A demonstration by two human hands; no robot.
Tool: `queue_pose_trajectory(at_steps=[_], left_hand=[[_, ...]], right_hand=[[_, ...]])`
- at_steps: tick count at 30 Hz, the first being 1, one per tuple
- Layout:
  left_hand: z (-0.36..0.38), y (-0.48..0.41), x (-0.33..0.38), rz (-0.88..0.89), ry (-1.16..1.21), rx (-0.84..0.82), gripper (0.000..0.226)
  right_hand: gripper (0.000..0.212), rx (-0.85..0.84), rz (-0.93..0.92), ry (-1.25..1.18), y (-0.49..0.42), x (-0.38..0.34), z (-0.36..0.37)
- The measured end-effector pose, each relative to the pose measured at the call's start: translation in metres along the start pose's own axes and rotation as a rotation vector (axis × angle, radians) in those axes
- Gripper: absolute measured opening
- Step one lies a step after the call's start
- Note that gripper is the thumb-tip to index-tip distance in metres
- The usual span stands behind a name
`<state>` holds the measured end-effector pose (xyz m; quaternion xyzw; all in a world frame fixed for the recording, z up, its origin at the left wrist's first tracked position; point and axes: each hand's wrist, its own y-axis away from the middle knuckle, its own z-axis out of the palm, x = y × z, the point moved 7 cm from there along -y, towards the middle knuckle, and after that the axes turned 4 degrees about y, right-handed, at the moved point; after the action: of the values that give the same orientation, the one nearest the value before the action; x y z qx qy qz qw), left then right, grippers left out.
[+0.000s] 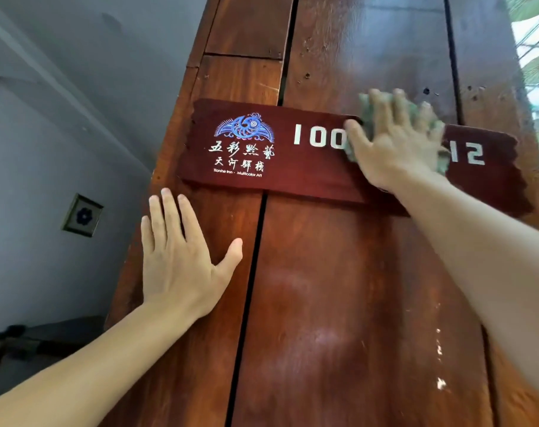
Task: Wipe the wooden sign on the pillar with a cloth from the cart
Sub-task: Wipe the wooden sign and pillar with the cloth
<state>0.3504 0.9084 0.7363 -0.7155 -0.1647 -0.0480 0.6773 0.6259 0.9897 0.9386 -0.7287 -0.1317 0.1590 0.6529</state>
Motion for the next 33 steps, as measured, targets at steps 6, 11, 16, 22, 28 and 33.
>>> queue_pose_trajectory(at_steps=[6,11,16,22,28,33], left_hand=[[0.002,0.0,0.022,-0.121,0.005,-0.013,0.107],[0.007,0.004,0.036,-0.101,0.004,-0.071,0.106],[0.017,0.033,0.065,0.04,-0.019,-0.115,0.101],[0.022,0.055,0.128,0.075,0.062,-0.188,0.097],[0.005,0.113,0.235,0.228,0.494,-0.338,0.064],[0.001,0.146,0.218,-0.432,1.128,-0.66,0.035]], right_hand=[[0.075,0.038,-0.38,0.015,0.081,-0.069,0.011],[0.065,-0.038,-0.557,0.141,0.049,0.012,0.0],[0.067,0.059,0.254,0.003,0.055,0.145,-0.008],[0.066,-0.078,0.142,0.154,0.121,0.153,0.001],[0.057,-0.138,-0.209,-0.149,0.206,0.122,-0.022],[0.075,-0.421,-0.17,-0.743,0.26,0.077,-0.04]])
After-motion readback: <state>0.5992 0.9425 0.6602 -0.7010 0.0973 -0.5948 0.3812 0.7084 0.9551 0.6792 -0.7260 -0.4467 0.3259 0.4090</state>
